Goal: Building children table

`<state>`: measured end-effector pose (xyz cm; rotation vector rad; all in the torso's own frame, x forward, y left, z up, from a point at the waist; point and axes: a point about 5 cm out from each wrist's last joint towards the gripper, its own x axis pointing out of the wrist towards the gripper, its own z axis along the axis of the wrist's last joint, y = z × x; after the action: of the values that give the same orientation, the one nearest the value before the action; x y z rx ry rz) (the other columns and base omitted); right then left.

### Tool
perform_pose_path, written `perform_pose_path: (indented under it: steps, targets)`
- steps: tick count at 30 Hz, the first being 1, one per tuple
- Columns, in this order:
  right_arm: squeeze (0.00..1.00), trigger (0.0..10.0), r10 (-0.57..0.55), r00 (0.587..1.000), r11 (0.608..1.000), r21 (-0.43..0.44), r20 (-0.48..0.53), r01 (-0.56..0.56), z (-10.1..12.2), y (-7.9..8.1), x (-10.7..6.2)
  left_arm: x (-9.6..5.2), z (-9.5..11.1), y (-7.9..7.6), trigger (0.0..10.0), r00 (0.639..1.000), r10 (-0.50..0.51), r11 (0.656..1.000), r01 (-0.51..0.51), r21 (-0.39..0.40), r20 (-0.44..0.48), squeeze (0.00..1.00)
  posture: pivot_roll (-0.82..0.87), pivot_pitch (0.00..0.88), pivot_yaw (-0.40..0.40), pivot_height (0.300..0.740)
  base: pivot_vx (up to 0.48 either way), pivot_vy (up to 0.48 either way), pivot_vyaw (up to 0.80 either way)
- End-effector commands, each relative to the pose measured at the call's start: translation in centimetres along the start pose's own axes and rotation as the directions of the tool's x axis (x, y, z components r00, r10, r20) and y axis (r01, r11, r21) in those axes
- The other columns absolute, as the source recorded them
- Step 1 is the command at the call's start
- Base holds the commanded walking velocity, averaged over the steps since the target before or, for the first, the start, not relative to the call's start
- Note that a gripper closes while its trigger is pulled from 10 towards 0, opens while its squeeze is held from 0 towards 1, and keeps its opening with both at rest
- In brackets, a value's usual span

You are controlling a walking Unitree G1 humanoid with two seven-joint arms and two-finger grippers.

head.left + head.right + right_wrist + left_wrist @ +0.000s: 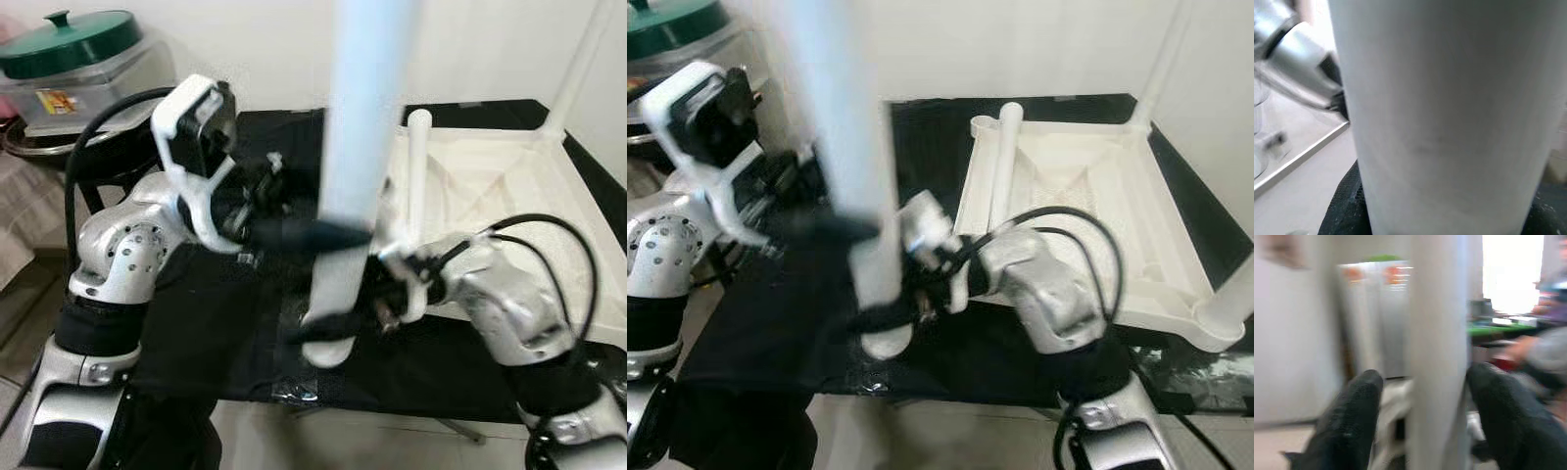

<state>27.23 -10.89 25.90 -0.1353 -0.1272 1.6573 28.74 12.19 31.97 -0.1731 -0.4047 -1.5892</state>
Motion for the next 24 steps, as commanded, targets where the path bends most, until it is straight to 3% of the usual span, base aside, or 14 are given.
perform_pose_path:
  steps: [1,2,6,8,11,12,15,16,17,19,20,22,23,24]
  targets:
    - [0.00,0.0,-0.063,0.998,0.998,0.012,0.009,0.063,0.3,0.5,-1.9,-3.7,-0.6,0.8,10.0,0.972,0.232,0.973,-0.232,0.006,-0.033,1.00,-0.06,0.214,0.088,0.740,0.000,0.000,0.00]
    - [0.00,0.0,-0.063,0.998,0.998,0.012,0.009,0.063,0.3,0.5,-1.9,-3.7,-0.6,0.8,10.0,0.972,0.232,0.973,-0.232,0.006,-0.033,1.00,-0.06,0.214,0.088,0.740,0.000,0.000,0.00]
    - [0.00,0.0,-0.123,0.992,0.992,0.029,-0.017,0.123,0.2,0.7,-3.7,-6.1,-1.7,0.4,10.0,0.934,0.351,0.936,-0.352,-0.006,-0.072,1.00,-0.06,0.240,0.093,0.740,0.000,0.000,0.00]
    - [0.00,0.0,-0.174,0.983,0.984,0.028,-0.058,0.175,0.5,0.4,-5.5,-7.9,-4.0,-1.0,10.0,0.876,0.456,0.887,-0.461,0.004,-0.157,1.00,-0.06,0.288,0.103,0.740,0.000,0.000,0.00]
    - [0.00,0.0,-0.189,0.979,0.981,0.020,-0.076,0.191,0.7,0.1,-6.1,-8.1,-5.1,-1.7,10.0,0.849,0.494,0.865,-0.501,0.012,-0.189,1.00,-0.06,0.301,0.105,0.740,0.000,0.000,0.00]
    - [0.00,0.0,-0.206,0.974,0.978,-0.005,-0.096,0.207,1.2,-0.8,-6.4,-7.6,-6.8,-2.8,10.0,0.802,0.550,0.829,-0.559,0.033,-0.235,1.00,-0.05,0.321,0.104,0.740,0.000,0.000,0.00]
    - [0.00,0.0,-0.206,0.973,0.978,-0.023,-0.099,0.205,1.7,-1.4,-6.2,-7.0,-7.8,-3.5,10.0,0.767,0.589,0.801,-0.596,0.054,-0.254,1.00,-0.04,0.334,0.098,0.740,0.000,0.000,0.00]
    - [0.00,10.0,-0.213,0.974,0.977,-0.033,-0.080,0.211,2.2,-2.0,-5.8,-6.8,-8.0,-3.6,10.0,0.735,0.632,0.768,-0.637,0.068,-0.245,0.00,-0.04,0.342,0.093,0.740,0.000,0.000,0.00]
    - [0.00,10.0,-0.219,0.974,0.976,-0.038,-0.065,0.216,2.5,-2.3,-5.6,-6.8,-8.1,-3.6,10.0,0.711,0.663,0.742,-0.667,0.076,-0.235,0.00,-0.03,0.345,0.091,0.740,0.000,0.000,0.00]
    - [0.00,10.0,-0.219,0.974,0.976,-0.038,-0.065,0.216,2.5,-2.3,-5.6,-6.8,-8.1,-3.6,10.0,0.711,0.663,0.742,-0.667,0.076,-0.235,0.00,-0.03,0.345,0.091,0.740,0.000,0.000,0.00]
    - [0.00,10.0,-0.266,0.963,0.963,-0.043,-0.037,0.265,2.9,-3.2,-4.6,-6.8,-8.0,-3.6,10.0,0.673,0.709,0.700,-0.709,0.090,-0.212,0.00,-0.03,0.353,0.084,0.740,0.000,-0.281,0.00]
    - [0.00,10.0,-0.266,0.963,0.963,-0.043,-0.037,0.265,2.9,-3.2,-4.6,-6.8,-8.0,-3.6,10.0,0.673,0.709,0.700,-0.709,0.090,-0.212,0.00,-0.03,0.353,0.084,0.740,0.000,-0.281,0.00]
    - [0.00,10.0,-0.296,0.955,0.954,-0.052,-0.009,0.295,3.3,-3.7,-3.5,-6.9,-7.8,-3.6,10.0,0.648,0.738,0.670,-0.737,0.090,-0.186,0.00,-0.02,0.354,0.079,0.740,0.000,-0.458,0.00]
    - [0.00,10.0,-0.296,0.955,0.954,-0.052,-0.009,0.295,3.3,-3.7,-3.5,-6.9,-7.8,-3.6,10.0,0.648,0.738,0.670,-0.737,0.090,-0.186,0.00,-0.02,0.354,0.079,0.740,0.000,-0.458,0.00]
